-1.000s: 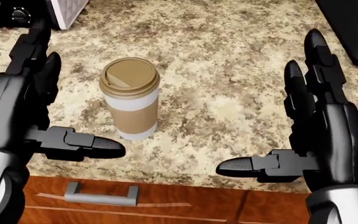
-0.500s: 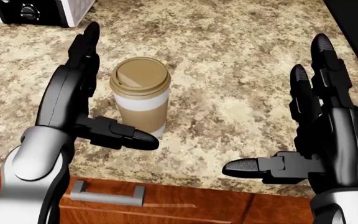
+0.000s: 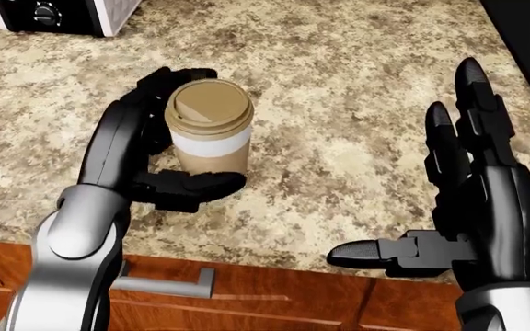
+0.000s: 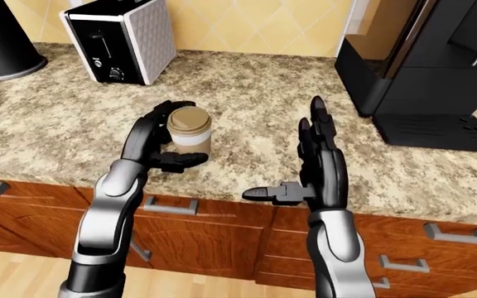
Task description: Move the drinks to the dining counter.
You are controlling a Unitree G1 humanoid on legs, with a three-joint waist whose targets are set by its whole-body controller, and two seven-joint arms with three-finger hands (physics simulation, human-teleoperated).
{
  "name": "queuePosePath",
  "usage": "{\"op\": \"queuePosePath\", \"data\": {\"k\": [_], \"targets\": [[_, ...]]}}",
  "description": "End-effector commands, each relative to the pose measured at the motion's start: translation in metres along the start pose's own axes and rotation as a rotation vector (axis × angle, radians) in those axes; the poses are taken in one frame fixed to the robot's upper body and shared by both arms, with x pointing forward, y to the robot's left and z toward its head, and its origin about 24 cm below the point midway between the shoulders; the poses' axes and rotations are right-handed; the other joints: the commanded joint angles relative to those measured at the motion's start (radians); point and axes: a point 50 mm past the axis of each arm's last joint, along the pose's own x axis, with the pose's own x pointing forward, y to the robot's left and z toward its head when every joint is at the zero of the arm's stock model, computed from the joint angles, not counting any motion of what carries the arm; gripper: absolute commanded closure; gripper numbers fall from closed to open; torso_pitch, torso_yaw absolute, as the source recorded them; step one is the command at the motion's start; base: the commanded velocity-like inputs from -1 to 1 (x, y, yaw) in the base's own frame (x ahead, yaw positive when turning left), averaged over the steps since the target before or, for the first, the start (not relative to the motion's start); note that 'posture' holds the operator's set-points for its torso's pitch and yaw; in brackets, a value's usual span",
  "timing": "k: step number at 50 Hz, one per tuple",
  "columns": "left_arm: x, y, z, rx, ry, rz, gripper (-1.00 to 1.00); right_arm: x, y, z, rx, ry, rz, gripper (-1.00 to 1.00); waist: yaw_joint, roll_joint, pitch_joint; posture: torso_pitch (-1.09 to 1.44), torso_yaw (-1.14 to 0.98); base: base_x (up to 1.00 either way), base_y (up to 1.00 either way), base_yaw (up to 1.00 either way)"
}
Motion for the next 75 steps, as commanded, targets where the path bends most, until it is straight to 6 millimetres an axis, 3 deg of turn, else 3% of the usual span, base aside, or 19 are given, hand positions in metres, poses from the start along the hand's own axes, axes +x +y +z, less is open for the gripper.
{"op": "queuePosePath", "data": {"k": [1, 3, 5, 25, 29, 38, 40, 42, 43, 44, 45, 47, 52, 57, 58, 62, 65, 68, 75], "targets": [[-0.001, 0.003, 0.018, 0.011, -0.086, 0.010, 0.15, 0.000, 0.002, 0.014, -0.005, -0.085, 0.011, -1.00, 0.000, -0.002, -0.020, 0.00, 0.00, 0.00, 0.00, 0.00], [-0.003, 0.005, 0.021, 0.009, -0.096, 0.025, 0.36, 0.000, 0.002, 0.015, -0.005, -0.085, 0.011, -1.00, 0.000, -0.001, -0.020, 0.00, 0.00, 0.00, 0.00, 0.00], [-0.006, 0.008, 0.026, 0.003, -0.103, 0.031, 1.00, 0.001, 0.002, 0.016, -0.007, -0.087, 0.011, -1.00, 0.000, -0.001, -0.021, 0.00, 0.00, 0.00, 0.00, 0.00], [-0.037, 0.033, 0.055, -0.043, -0.152, 0.088, 1.00, -0.001, 0.005, 0.018, -0.022, -0.099, 0.030, -1.00, -0.001, 0.013, -0.030, 0.00, 0.00, -0.06, 0.01, 0.00], [-0.039, 0.035, 0.056, -0.051, -0.158, 0.091, 1.00, -0.003, 0.008, 0.021, -0.026, -0.105, 0.047, -1.00, -0.005, -0.049, -0.032, 0.00, 0.00, -0.75, 0.31, 0.00], [-0.041, 0.039, 0.057, -0.065, -0.162, 0.094, 1.00, -0.006, 0.012, 0.025, -0.034, -0.103, 0.061, -1.00, 0.013, -0.030, -0.014, 0.00, 0.00, -0.80, 0.50, 0.00], [-0.042, 0.040, 0.057, -0.062, -0.162, 0.096, 1.00, -0.006, 0.012, 0.023, -0.032, -0.095, 0.066, -1.00, 0.034, -0.021, -0.007, 0.00, 0.00, -0.37, 0.48, 0.50], [-0.042, 0.041, 0.057, -0.063, -0.164, 0.100, 1.00, -0.006, 0.013, 0.022, -0.027, -0.088, 0.070, -1.00, 0.043, 0.110, 0.031, 0.00, 0.00, -0.13, 0.00, 1.00], [-0.041, 0.042, 0.057, -0.064, -0.164, 0.100, 1.00, -0.007, 0.014, 0.022, -0.028, -0.087, 0.073, -1.00, 0.065, 0.171, 0.019, 0.00, 0.00, -0.06, 0.00, 1.00], [-0.040, 0.042, 0.057, -0.067, -0.162, 0.101, 1.00, -0.007, 0.014, 0.022, -0.029, -0.086, 0.074, -1.00, 0.064, 0.126, 0.071, 0.00, 0.00, -0.05, 0.00, 1.00], [-0.040, 0.041, 0.057, -0.070, -0.163, 0.099, 1.00, -0.007, 0.014, 0.022, -0.031, -0.086, 0.075, -1.00, 0.051, 0.101, 0.027, 0.00, 0.00, -0.05, 0.00, 1.00], [-0.041, 0.041, 0.058, -0.075, -0.163, 0.095, 1.00, -0.006, 0.013, 0.022, -0.033, -0.086, 0.074, -1.00, 0.071, 0.066, 0.006, 0.00, 0.00, -0.02, 0.00, 1.00], [-0.042, 0.042, 0.055, -0.080, -0.157, 0.097, 1.00, -0.004, 0.013, 0.021, -0.035, -0.086, 0.073, -1.00, 0.071, -0.020, 0.037, 0.00, 0.00, -0.01, 0.00, 1.00], [-0.046, 0.044, 0.054, -0.092, -0.152, 0.094, 1.00, 0.004, 0.013, 0.021, -0.040, -0.088, 0.072, -1.00, 0.059, -0.122, 0.023, 0.00, 0.00, 0.00, 0.00, 1.00], [-0.048, 0.045, 0.055, -0.093, -0.154, 0.096, 1.00, 0.004, 0.013, 0.021, -0.043, -0.089, 0.075, -1.00, 0.026, -0.075, 0.049, 0.00, 0.00, 0.00, 0.00, 1.00], [-0.048, 0.049, 0.052, -0.101, -0.156, 0.102, 1.00, 0.006, 0.014, 0.020, -0.046, -0.092, 0.077, -1.00, 0.035, -0.041, 0.018, 0.00, 0.00, 0.00, 0.00, 1.00], [-0.050, 0.048, 0.054, -0.106, -0.158, 0.103, 1.00, 0.006, 0.014, 0.020, -0.047, -0.093, 0.076, -1.00, 0.018, 0.017, 0.023, 0.00, 0.00, 0.00, 0.00, 1.00], [-0.051, 0.047, 0.054, -0.106, -0.161, 0.100, 1.00, 0.005, 0.013, 0.019, -0.049, -0.092, 0.075, -1.00, 0.019, 0.095, -0.009, 0.00, 0.00, 0.00, 0.00, 1.00], [-0.052, 0.047, 0.051, -0.113, -0.161, 0.100, 1.00, 0.005, 0.016, 0.020, -0.050, -0.091, 0.076, -1.00, 0.045, 0.029, 0.021, 0.00, 0.00, 0.00, 0.00, 1.00]]}}
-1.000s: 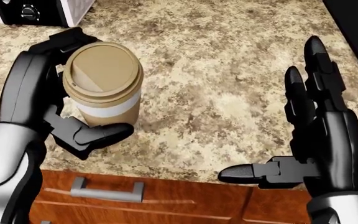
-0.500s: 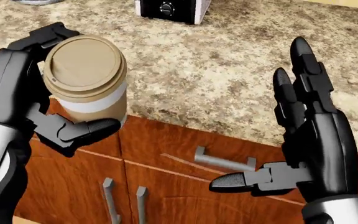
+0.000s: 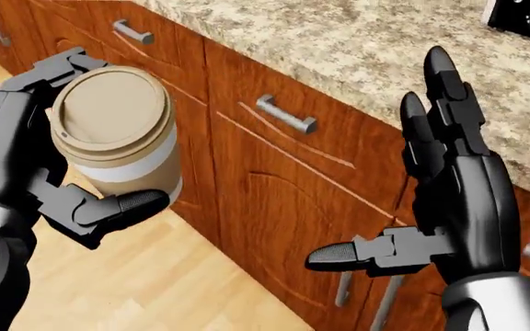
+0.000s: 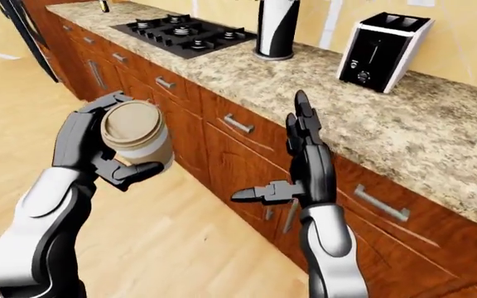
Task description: Move the drinks to the dining counter.
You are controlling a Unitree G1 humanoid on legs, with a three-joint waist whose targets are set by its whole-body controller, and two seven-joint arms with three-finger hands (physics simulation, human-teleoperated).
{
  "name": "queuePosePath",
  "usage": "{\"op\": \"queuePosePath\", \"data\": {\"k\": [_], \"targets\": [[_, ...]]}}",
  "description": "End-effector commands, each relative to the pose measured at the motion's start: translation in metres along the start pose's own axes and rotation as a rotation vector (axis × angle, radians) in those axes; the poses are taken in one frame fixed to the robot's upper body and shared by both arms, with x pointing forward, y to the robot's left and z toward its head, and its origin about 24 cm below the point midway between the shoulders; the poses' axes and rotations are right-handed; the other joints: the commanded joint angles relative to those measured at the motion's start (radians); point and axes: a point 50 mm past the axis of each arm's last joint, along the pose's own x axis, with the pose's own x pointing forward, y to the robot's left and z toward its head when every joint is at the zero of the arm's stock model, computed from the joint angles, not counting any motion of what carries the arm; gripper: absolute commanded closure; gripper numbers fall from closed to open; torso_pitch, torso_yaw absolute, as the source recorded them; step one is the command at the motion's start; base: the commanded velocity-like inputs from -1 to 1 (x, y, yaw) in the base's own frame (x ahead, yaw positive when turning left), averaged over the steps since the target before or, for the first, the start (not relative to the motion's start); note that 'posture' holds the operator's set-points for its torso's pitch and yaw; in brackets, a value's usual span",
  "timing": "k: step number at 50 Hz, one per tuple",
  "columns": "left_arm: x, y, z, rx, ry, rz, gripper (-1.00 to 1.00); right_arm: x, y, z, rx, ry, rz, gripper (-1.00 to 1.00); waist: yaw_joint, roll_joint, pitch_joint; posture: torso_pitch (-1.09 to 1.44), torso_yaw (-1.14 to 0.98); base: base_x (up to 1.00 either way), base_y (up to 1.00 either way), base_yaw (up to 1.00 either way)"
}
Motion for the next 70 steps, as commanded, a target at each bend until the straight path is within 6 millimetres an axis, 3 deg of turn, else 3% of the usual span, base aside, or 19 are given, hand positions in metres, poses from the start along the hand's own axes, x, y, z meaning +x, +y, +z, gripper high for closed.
{"op": "queuePosePath", "data": {"k": [1, 7, 9, 10, 14, 20, 23, 24, 34, 37, 40, 42, 47, 48, 51, 55, 56, 69, 70], "targets": [[-0.0023, -0.0029, 0.0180, 0.002, -0.100, -0.017, 1.00, 0.0000, -0.0001, 0.0149, -0.012, -0.084, -0.003, -1.00, -0.008, 0.005, -0.010, 0.00, 0.00, 0.00, 0.00, 1.00], [-0.0029, -0.0029, 0.0226, 0.003, -0.106, -0.019, 1.00, -0.0009, -0.0003, 0.0198, -0.013, -0.086, -0.006, -1.00, -0.023, -0.058, -0.010, 0.00, 0.00, 0.00, 0.00, 1.00], [-0.0025, -0.0030, 0.0213, 0.002, -0.106, -0.018, 1.00, -0.0007, 0.0004, 0.0211, -0.014, -0.089, -0.005, -1.00, -0.030, -0.127, -0.035, 0.00, 0.00, 0.00, 0.00, 1.00], [-0.0026, -0.0029, 0.0207, 0.001, -0.106, -0.018, 1.00, -0.0005, 0.0000, 0.0205, -0.014, -0.089, -0.006, -1.00, -0.036, -0.076, -0.014, 0.00, 0.00, 0.00, 0.00, 1.00], [-0.0033, -0.0027, 0.0198, -0.001, -0.106, -0.018, 1.00, -0.0012, -0.0008, 0.0189, -0.012, -0.086, -0.011, -1.00, -0.023, -0.070, -0.028, 0.00, 0.00, 0.00, 0.00, 1.00], [-0.0029, -0.0026, 0.0195, -0.003, -0.108, -0.019, 1.00, -0.0006, -0.0007, 0.0175, -0.014, -0.086, -0.010, -1.00, -0.037, 0.020, -0.016, 0.00, 0.00, 0.00, 0.00, 1.00], [-0.0039, -0.0024, 0.0194, -0.007, -0.108, -0.017, 1.00, -0.0009, -0.0009, 0.0159, -0.012, -0.085, -0.011, -1.00, -0.034, 0.078, -0.045, 0.00, 0.00, 0.00, 0.00, 1.00], [-0.0042, -0.0025, 0.0193, -0.007, -0.107, -0.017, 1.00, -0.0011, -0.0010, 0.0158, -0.012, -0.084, -0.012, -1.00, -0.024, 0.066, -0.024, 0.00, 0.00, 0.00, 0.00, 1.00], [-0.0064, -0.0025, 0.0192, -0.010, -0.108, -0.024, 1.00, -0.0031, 0.0007, 0.0148, -0.009, -0.078, -0.012, -1.00, -0.021, -0.028, -0.006, 0.00, 0.00, 0.00, 0.00, 1.00], [-0.0059, -0.0023, 0.0194, -0.012, -0.111, -0.023, 1.00, -0.0034, 0.0002, 0.0157, -0.008, -0.079, -0.014, -1.00, -0.029, -0.098, -0.027, 0.00, 0.00, 0.00, 0.00, 1.00], [-0.0067, -0.0033, 0.0196, -0.012, -0.110, -0.025, 1.00, -0.0035, 0.0000, 0.0143, -0.006, -0.078, -0.015, -1.00, -0.026, -0.085, -0.011, 0.00, 0.00, 0.00, 0.00, 1.00], [-0.0069, -0.0032, 0.0205, -0.011, -0.110, -0.025, 1.00, -0.0032, -0.0004, 0.0142, -0.005, -0.078, -0.017, -1.00, -0.025, -0.070, -0.030, 0.00, 0.00, 0.00, 0.00, 1.00], [-0.0076, -0.0036, 0.0206, -0.012, -0.113, -0.028, 1.00, -0.0020, -0.0024, 0.0146, 0.003, -0.073, -0.031, -1.00, -0.063, -0.002, -0.024, 0.00, 0.00, 0.02, 0.09, 0.80], [-0.0076, -0.0037, 0.0205, -0.012, -0.113, -0.028, 1.00, -0.0016, -0.0026, 0.0145, 0.005, -0.072, -0.033, -1.00, -0.036, -0.022, -0.037, 0.00, 0.00, 0.38, 0.29, 0.00], [-0.0074, -0.0033, 0.0200, -0.012, -0.112, -0.027, 1.00, -0.0006, -0.0024, 0.0138, 0.007, -0.071, -0.033, -1.00, -0.067, 0.034, 0.005, 0.00, 0.00, 0.67, 0.17, 0.00], [-0.0077, -0.0038, 0.0197, -0.014, -0.111, -0.029, 1.00, -0.0008, -0.0050, 0.0148, 0.014, -0.077, -0.047, -1.00, -0.075, 0.129, -0.010, 0.00, 0.00, 0.75, 0.13, 0.00], [-0.0077, -0.0037, 0.0201, -0.015, -0.113, -0.028, 1.00, -0.0006, -0.0060, 0.0153, 0.016, -0.078, -0.051, -1.00, -0.084, 0.081, 0.017, 0.00, 0.00, 0.81, 0.11, 0.00], [-0.0073, -0.0030, 0.0210, -0.017, -0.117, -0.025, 1.00, -0.0018, -0.0073, 0.0153, 0.015, -0.078, -0.056, -1.00, -0.016, -0.003, -0.035, 0.00, 0.00, 0.83, 0.13, 0.00], [-0.0074, -0.0029, 0.0215, -0.017, -0.118, -0.025, 1.00, -0.0024, -0.0062, 0.0151, 0.008, -0.076, -0.051, -1.00, 0.007, -0.073, -0.040, 0.00, 0.00, 0.20, 0.00, 1.00]]}}
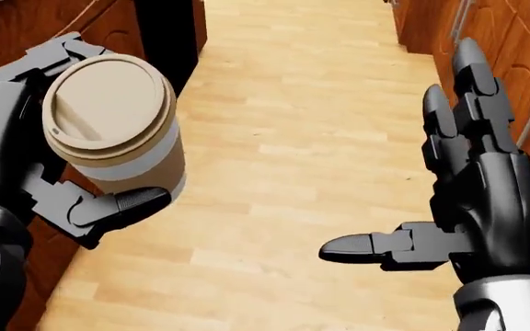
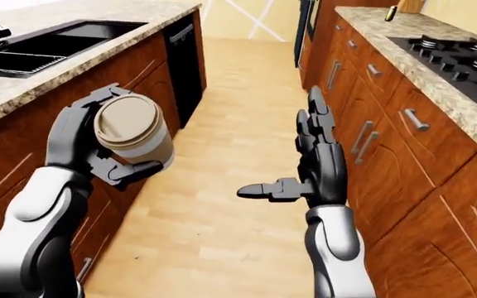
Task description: Move the drinks to the dining counter.
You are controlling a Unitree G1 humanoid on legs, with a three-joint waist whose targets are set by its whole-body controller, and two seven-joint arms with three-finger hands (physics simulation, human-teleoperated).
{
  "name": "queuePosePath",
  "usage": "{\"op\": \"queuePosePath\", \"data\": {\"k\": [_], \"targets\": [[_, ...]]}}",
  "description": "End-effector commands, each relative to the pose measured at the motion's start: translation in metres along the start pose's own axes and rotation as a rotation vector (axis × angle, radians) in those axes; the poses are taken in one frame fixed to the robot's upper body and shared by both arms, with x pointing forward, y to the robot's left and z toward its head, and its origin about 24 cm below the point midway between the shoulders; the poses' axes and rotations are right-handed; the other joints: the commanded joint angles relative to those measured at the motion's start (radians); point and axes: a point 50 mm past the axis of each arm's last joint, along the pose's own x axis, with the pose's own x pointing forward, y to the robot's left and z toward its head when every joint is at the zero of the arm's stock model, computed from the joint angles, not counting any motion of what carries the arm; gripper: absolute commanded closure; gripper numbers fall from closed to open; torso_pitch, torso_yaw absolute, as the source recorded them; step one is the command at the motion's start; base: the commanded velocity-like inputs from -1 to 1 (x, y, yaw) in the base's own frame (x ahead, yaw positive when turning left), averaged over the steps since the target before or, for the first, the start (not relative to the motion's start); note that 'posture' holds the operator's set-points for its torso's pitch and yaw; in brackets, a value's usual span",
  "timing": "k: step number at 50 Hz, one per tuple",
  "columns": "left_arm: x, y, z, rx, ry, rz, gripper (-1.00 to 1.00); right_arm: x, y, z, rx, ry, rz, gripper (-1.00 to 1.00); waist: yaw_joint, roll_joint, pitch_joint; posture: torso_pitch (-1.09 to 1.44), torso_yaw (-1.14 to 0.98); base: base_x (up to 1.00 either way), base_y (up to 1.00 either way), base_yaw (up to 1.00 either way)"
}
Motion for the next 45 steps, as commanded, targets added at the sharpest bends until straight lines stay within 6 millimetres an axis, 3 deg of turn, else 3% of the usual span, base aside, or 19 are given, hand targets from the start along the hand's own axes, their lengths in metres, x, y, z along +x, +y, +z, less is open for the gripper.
{"op": "queuePosePath", "data": {"k": [1, 2, 4, 9, 10, 12, 13, 15, 19, 23, 25, 26, 28, 34, 39, 40, 41, 42, 45], "targets": [[-0.002, 0.000, 0.010, 0.005, -0.055, -0.004, 1.00, 0.000, 0.003, 0.008, -0.008, -0.045, 0.013, -1.00, 0.013, -0.025, -0.015, 0.00, 0.00, 0.01, 0.00, 1.00], [-0.002, 0.000, 0.011, 0.006, -0.057, -0.004, 1.00, -0.001, 0.004, 0.008, -0.010, -0.046, 0.019, -1.00, 0.001, -0.014, 0.028, 0.00, 0.00, 0.00, 0.00, 1.00], [-0.002, 0.000, 0.012, 0.006, -0.057, -0.003, 1.00, -0.001, 0.004, 0.009, -0.018, -0.048, 0.028, -1.00, -0.018, -0.013, 0.013, 0.00, 0.00, 0.00, 0.00, 1.00], [-0.003, 0.002, 0.014, 0.008, -0.062, -0.001, 1.00, -0.001, 0.005, 0.012, -0.023, -0.049, 0.029, -1.00, -0.016, 0.037, 0.042, 0.00, 0.00, 0.00, 0.00, 1.00], [-0.003, 0.002, 0.015, 0.008, -0.064, 0.000, 1.00, -0.001, 0.005, 0.013, -0.023, -0.053, 0.029, -1.00, -0.006, 0.058, 0.042, 0.00, 0.00, 0.00, 0.00, 1.00], [-0.004, 0.002, 0.016, 0.009, -0.065, 0.000, 1.00, -0.001, 0.007, 0.014, -0.029, -0.063, 0.037, -1.00, 0.010, 0.171, -0.003, 0.00, 0.00, 0.00, 0.00, 1.00], [-0.005, 0.002, 0.018, 0.010, -0.066, 0.000, 1.00, -0.001, 0.007, 0.014, -0.030, -0.064, 0.038, -1.00, 0.004, 0.121, 0.034, 0.00, 0.00, 0.00, 0.00, 1.00], [-0.005, 0.002, 0.019, 0.011, -0.069, 0.000, 1.00, -0.001, 0.007, 0.014, -0.031, -0.063, 0.037, -1.00, 0.032, 0.106, 0.002, 0.00, 0.00, 0.00, 0.00, 1.00], [-0.004, 0.002, 0.021, 0.011, -0.073, 0.001, 1.00, 0.002, 0.008, 0.014, -0.040, -0.067, 0.043, -1.00, 0.022, 0.073, 0.002, 0.00, 0.00, 0.00, 0.00, 1.00], [-0.004, 0.002, 0.026, 0.014, -0.081, -0.001, 1.00, 0.003, 0.009, 0.018, -0.046, -0.076, 0.049, -1.00, -0.012, 0.006, 0.010, 0.00, 0.00, 0.00, 0.00, 1.00], [-0.004, 0.002, 0.027, 0.015, -0.082, -0.001, 1.00, 0.004, 0.009, 0.020, -0.048, -0.080, 0.052, -1.00, -0.018, -0.046, -0.023, 0.00, 0.00, 0.00, 0.00, 1.00], [-0.004, 0.003, 0.027, 0.015, -0.083, -0.001, 1.00, 0.005, 0.009, 0.021, -0.050, -0.082, 0.054, -1.00, -0.023, -0.029, -0.001, 0.00, 0.00, 0.00, 0.00, 1.00], [-0.005, 0.003, 0.029, 0.016, -0.084, 0.001, 1.00, 0.005, 0.009, 0.022, -0.052, -0.084, 0.054, -1.00, -0.017, -0.035, -0.008, 0.00, 0.00, 0.00, 0.00, 1.00], [-0.005, 0.005, 0.030, 0.016, -0.087, 0.005, 1.00, 0.006, 0.009, 0.024, -0.057, -0.089, 0.054, -1.00, -0.018, 0.026, 0.003, 0.00, 0.00, 0.00, 0.00, 1.00], [-0.006, 0.005, 0.032, 0.015, -0.090, 0.005, 1.00, 0.007, 0.008, 0.026, -0.059, -0.090, 0.050, -1.00, -0.019, 0.106, 0.002, 0.00, 0.00, 0.00, 0.00, 1.00], [-0.006, 0.005, 0.032, 0.013, -0.094, 0.005, 1.00, 0.007, 0.007, 0.027, -0.058, -0.093, 0.050, -1.00, -0.015, 0.134, -0.028, 0.00, 0.00, 0.00, 0.00, 1.00], [-0.006, 0.005, 0.032, 0.014, -0.093, 0.005, 1.00, 0.007, 0.008, 0.028, -0.059, -0.094, 0.051, -1.00, -0.005, 0.113, 0.009, 0.00, 0.00, 0.00, 0.00, 1.00], [-0.006, 0.005, 0.032, 0.014, -0.093, 0.005, 1.00, 0.007, 0.008, 0.028, -0.061, -0.094, 0.051, -1.00, -0.012, 0.121, 0.014, 0.00, 0.00, 0.00, 0.00, 1.00], [-0.006, 0.005, 0.032, 0.013, -0.093, 0.006, 1.00, 0.007, 0.008, 0.029, -0.063, -0.096, 0.053, -1.00, 0.010, 0.084, 0.000, 0.00, 0.00, 0.00, 0.00, 1.00]]}}
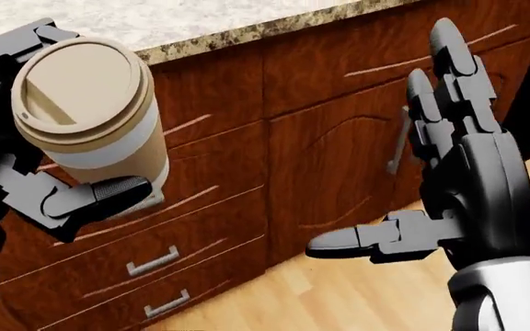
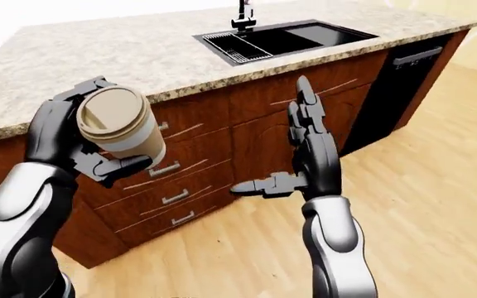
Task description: Move the drinks to the dining counter.
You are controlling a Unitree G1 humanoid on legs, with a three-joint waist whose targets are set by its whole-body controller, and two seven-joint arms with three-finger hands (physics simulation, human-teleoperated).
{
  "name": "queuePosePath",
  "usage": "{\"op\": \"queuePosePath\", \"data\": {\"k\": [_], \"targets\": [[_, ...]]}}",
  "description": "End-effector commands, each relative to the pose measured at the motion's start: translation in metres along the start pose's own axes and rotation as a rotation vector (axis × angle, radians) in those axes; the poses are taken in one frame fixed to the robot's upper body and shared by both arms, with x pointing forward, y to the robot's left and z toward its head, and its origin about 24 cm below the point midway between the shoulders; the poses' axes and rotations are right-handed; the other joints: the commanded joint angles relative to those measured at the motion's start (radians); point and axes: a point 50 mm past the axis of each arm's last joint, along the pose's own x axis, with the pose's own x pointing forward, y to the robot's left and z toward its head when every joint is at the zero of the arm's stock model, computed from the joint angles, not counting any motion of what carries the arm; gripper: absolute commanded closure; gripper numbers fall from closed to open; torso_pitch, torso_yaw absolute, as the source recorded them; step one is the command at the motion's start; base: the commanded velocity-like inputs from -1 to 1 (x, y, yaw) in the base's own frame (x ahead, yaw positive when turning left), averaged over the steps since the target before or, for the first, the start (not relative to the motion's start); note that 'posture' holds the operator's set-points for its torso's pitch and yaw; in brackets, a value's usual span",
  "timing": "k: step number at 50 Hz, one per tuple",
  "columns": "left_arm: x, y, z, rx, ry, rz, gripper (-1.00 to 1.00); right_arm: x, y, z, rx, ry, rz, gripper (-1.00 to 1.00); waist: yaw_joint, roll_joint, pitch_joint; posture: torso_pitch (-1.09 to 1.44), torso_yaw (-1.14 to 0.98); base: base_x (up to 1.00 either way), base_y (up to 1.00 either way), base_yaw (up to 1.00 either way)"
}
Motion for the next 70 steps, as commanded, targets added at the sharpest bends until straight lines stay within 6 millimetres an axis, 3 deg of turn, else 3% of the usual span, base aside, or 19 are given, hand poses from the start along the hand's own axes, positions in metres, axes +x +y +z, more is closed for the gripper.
{"op": "queuePosePath", "data": {"k": [1, 6, 8, 9, 16, 24, 34, 38, 39, 45, 50, 53, 54, 61, 63, 65, 66, 69, 70], "targets": [[-0.003, -0.004, 0.019, 0.005, -0.110, -0.025, 1.00, -0.001, -0.003, 0.017, -0.019, -0.101, -0.016, -1.00, -0.005, -0.005, -0.015, 0.00, 0.00, 0.00, 0.00, 1.00], [-0.003, -0.005, 0.018, 0.006, -0.109, -0.027, 1.00, -0.003, -0.004, 0.019, -0.021, -0.101, -0.019, -1.00, -0.027, -0.074, 0.005, 0.00, 0.00, 0.00, 0.00, 1.00], [-0.003, -0.006, 0.018, 0.006, -0.109, -0.028, 1.00, -0.004, -0.005, 0.020, -0.022, -0.102, -0.020, -1.00, -0.043, -0.143, -0.020, 0.00, 0.00, 0.00, 0.00, 1.00], [-0.003, -0.005, 0.018, 0.006, -0.108, -0.027, 1.00, -0.004, -0.005, 0.021, -0.023, -0.103, -0.020, -1.00, -0.042, -0.107, -0.007, 0.00, 0.00, 0.00, 0.00, 1.00], [-0.003, -0.006, 0.014, 0.007, -0.103, -0.028, 1.00, -0.004, -0.006, 0.017, -0.025, -0.101, -0.023, -1.00, -0.036, -0.068, -0.011, 0.00, 0.00, 0.00, 0.00, 1.00], [-0.003, -0.006, 0.013, 0.007, -0.102, -0.028, 1.00, -0.004, -0.007, 0.011, -0.025, -0.096, -0.024, -1.00, -0.034, 0.060, -0.039, 0.00, 0.00, 0.00, 0.00, 1.00], [-0.001, -0.006, 0.013, 0.010, -0.101, -0.027, 1.00, -0.004, -0.010, 0.017, -0.011, -0.121, -0.059, -1.00, -0.038, -0.040, 0.012, 0.00, 0.00, 0.00, 0.00, 0.69], [0.002, -0.008, 0.015, 0.016, -0.101, -0.035, 1.00, -0.005, -0.017, 0.025, 0.011, -0.137, -0.102, -1.00, -0.016, -0.099, -0.009, 0.00, 0.00, 0.00, 0.00, 0.00], [0.002, -0.009, 0.017, 0.019, -0.103, -0.039, 1.00, -0.006, -0.020, 0.027, 0.019, -0.144, -0.118, -1.00, -0.034, -0.066, -0.022, 0.00, 0.00, 0.13, 0.00, 0.00], [0.006, -0.012, 0.024, 0.028, -0.110, -0.049, 1.00, -0.008, -0.026, 0.034, 0.031, -0.163, -0.143, -1.00, -0.057, -0.036, 0.030, 0.00, 0.00, 0.57, 0.00, 0.00], [0.007, -0.013, 0.026, 0.032, -0.114, -0.053, 1.00, -0.008, -0.031, 0.035, 0.035, -0.169, -0.160, -1.00, -0.077, 0.008, 0.024, 0.00, 0.00, 0.78, 0.00, 0.00], [0.007, -0.013, 0.026, 0.031, -0.115, -0.053, 1.00, -0.008, -0.030, 0.034, 0.035, -0.169, -0.156, -1.00, -0.074, 0.097, -0.006, 0.00, 0.00, 0.79, 0.00, 0.00], [0.006, -0.012, 0.025, 0.031, -0.114, -0.052, 1.00, -0.008, -0.030, 0.033, 0.036, -0.168, -0.157, -1.00, -0.062, 0.056, 0.036, 0.00, 0.00, 0.80, 0.00, 0.00], [0.005, -0.011, 0.025, 0.028, -0.114, -0.049, 1.00, -0.005, -0.037, 0.025, 0.029, -0.130, -0.215, -1.00, -0.073, 0.044, -0.029, 0.00, 0.00, 0.62, -0.02, -0.39], [0.006, -0.011, 0.024, 0.028, -0.113, -0.048, 1.00, -0.005, -0.036, 0.026, 0.029, -0.132, -0.212, -1.00, -0.072, 0.005, -0.016, 0.00, 0.00, 0.18, 0.00, -1.00], [0.005, -0.011, 0.024, 0.030, -0.113, -0.048, 1.00, -0.005, -0.035, 0.026, 0.028, -0.133, -0.211, -1.00, -0.089, -0.111, -0.020, 0.00, 0.00, 0.18, 0.00, -1.00], [0.006, -0.010, 0.025, 0.029, -0.114, -0.047, 1.00, -0.004, -0.036, 0.025, 0.022, -0.132, -0.216, -1.00, -0.087, -0.057, 0.011, 0.00, 0.00, 0.18, 0.00, -1.00], [0.006, -0.011, 0.025, 0.028, -0.115, -0.048, 1.00, -0.006, -0.030, 0.029, 0.014, -0.149, -0.176, -1.00, -0.117, -0.048, -0.018, 0.00, 0.00, 0.20, 0.00, -1.00], [0.005, -0.011, 0.026, 0.027, -0.116, -0.047, 1.00, -0.006, -0.029, 0.030, 0.005, -0.156, -0.173, -1.00, -0.094, -0.049, 0.004, 0.00, 0.00, 0.40, -0.96, 0.00]]}}
